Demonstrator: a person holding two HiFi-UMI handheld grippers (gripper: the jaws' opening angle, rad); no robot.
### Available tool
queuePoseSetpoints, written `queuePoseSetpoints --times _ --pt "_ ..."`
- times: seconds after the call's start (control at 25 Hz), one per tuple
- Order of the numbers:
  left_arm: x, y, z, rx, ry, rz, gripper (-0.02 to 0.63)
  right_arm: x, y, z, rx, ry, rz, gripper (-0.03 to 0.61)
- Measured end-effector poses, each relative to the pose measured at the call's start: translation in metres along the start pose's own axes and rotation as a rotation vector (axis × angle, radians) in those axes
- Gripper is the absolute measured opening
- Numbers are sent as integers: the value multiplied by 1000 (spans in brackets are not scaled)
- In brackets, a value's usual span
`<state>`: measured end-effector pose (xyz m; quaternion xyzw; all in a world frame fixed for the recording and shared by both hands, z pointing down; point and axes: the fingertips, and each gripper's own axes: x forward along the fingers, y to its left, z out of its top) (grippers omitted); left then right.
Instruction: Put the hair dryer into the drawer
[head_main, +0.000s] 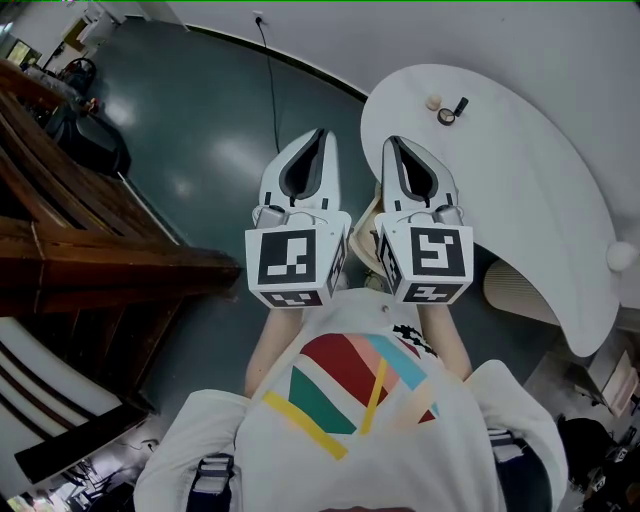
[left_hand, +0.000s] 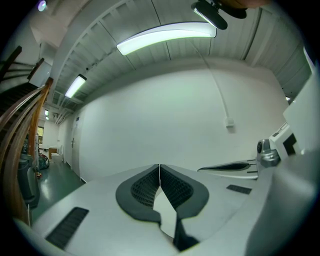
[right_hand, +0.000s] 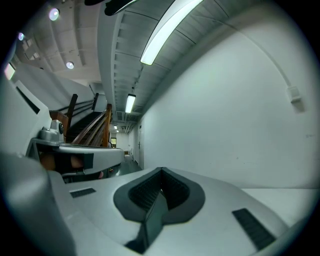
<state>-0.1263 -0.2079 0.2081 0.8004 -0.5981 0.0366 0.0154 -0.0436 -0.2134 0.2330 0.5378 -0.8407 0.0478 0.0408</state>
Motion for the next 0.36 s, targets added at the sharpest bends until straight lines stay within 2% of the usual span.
queuePoseSetpoints --times 0.36 --pt "-1 -1 1 -4 -3 -1 21 2 1 -2 11 9 13 11"
